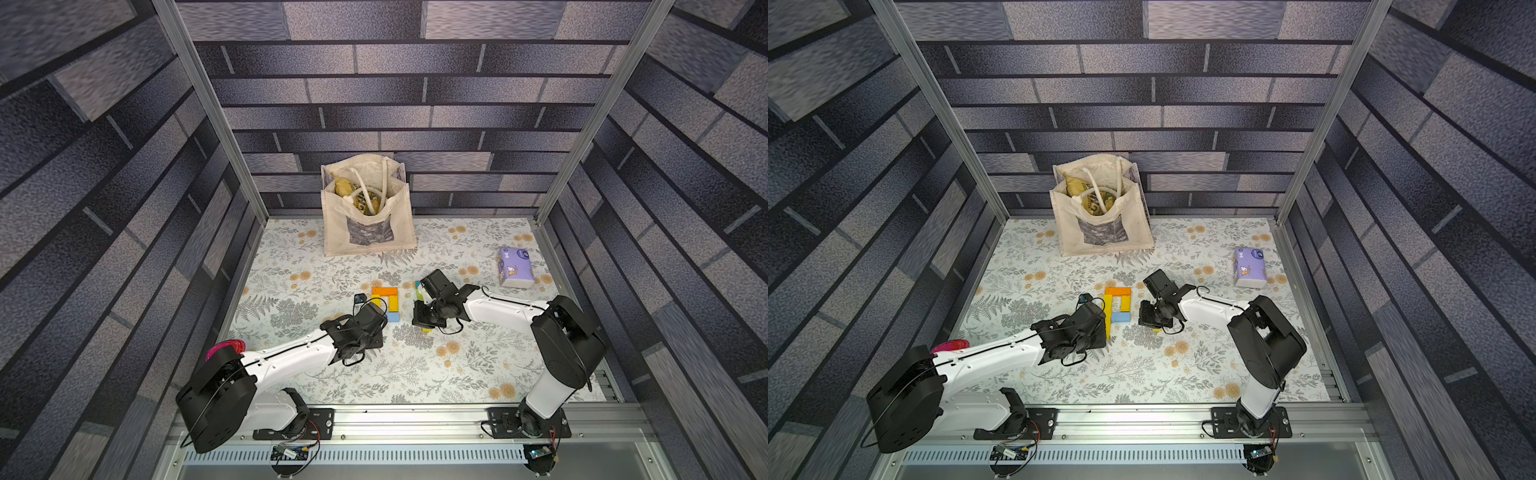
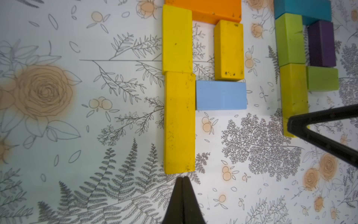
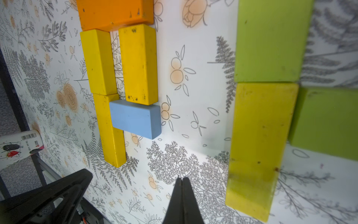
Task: Assemble the letter p with building blocks
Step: Assemble the building block at the center of the board, then reset both arms
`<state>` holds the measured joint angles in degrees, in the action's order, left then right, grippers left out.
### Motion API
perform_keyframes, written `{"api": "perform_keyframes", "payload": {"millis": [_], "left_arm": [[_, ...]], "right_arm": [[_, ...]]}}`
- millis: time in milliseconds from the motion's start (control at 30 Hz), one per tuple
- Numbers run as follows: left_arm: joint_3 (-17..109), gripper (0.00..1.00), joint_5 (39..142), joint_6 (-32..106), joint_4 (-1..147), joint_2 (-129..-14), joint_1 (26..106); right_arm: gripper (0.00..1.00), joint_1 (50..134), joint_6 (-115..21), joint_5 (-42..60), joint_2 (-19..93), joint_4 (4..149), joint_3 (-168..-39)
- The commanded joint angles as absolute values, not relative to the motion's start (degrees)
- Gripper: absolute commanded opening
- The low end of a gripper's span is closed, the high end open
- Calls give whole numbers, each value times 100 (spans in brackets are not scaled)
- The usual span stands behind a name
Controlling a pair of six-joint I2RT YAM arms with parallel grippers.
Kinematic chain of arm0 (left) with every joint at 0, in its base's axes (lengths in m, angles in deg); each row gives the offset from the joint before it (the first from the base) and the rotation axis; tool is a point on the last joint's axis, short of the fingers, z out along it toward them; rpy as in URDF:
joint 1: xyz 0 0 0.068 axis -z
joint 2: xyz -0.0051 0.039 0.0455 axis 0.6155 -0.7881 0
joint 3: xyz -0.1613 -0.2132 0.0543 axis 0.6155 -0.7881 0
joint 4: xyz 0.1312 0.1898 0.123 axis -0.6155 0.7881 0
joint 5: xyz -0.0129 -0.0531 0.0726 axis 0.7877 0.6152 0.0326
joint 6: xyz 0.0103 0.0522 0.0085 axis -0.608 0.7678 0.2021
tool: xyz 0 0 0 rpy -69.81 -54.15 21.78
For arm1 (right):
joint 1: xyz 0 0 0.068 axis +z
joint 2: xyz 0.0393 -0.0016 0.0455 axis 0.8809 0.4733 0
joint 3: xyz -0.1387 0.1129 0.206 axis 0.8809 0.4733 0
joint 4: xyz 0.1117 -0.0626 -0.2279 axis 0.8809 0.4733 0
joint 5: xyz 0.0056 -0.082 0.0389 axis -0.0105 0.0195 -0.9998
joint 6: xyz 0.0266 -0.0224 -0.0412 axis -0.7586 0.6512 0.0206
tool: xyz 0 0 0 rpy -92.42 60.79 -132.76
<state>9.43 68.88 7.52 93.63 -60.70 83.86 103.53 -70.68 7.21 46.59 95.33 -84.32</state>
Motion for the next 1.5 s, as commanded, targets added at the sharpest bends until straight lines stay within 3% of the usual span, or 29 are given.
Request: {"api": "perform_keyframes", "payload": {"millis": [0,167,233,267,300,367,400,533,567,600,633,767,933,1200,1300,1467], "left_arm": [[1171,7,6730,1194,9574,-5862,7999],[1440,22,7041,1708,9297,-5867,7361],[1639,43,7027,1963,9232,-5905,7105],[1743,48,7034,2103,9164,-5905,6944],[1832,52,7045,2235,9097,-5909,6792],[1985,83,7021,2592,8867,-5884,6489],[2050,98,6907,2730,8794,-5883,6376],[2160,100,6151,3273,8293,-5958,5881],[2081,100,5763,3464,7985,-6000,5828],[1985,100,5461,3687,7695,-6038,5780],[1851,100,5144,3989,7339,-6105,5726],[1229,100,4429,4953,5843,-6308,5525],[392,100,4584,5463,4564,-6325,5085],[-382,100,5803,5472,3875,-6074,4425],[-545,100,5640,5720,3851,-6373,4405],[-653,100,5821,5547,3951,-6282,4332]], "right_arm": [[0,10384,-6928,913,4504,9730,-8643],[1,10368,-6542,1493,4344,10252,-9223],[3,10337,-6245,1902,4265,10523,-9494],[7,10294,-6054,2163,4232,10686,-9676],[14,10240,-5868,2379,4207,10808,-9818],[44,10050,-5425,2828,4155,11009,-10192],[52,9948,-5239,3056,4128,11035,-10317],[67,9285,-4571,4430,4015,10793,-10550],[74,9115,-4390,4899,3982,10494,-10414],[92,8963,-4248,5268,3968,10204,-10253],[100,8778,-4055,5556,3961,9855,-10057],[100,8211,-3361,6251,3853,8512,-9087],[100,7730,-2847,6561,3759,6791,-7781],[100,7220,-2721,5984,3605,4288,-6551],[100,6921,-3035,5398,3787,3830,-6381],[100,6818,-2794,5560,4238,2703,-5968]]}}
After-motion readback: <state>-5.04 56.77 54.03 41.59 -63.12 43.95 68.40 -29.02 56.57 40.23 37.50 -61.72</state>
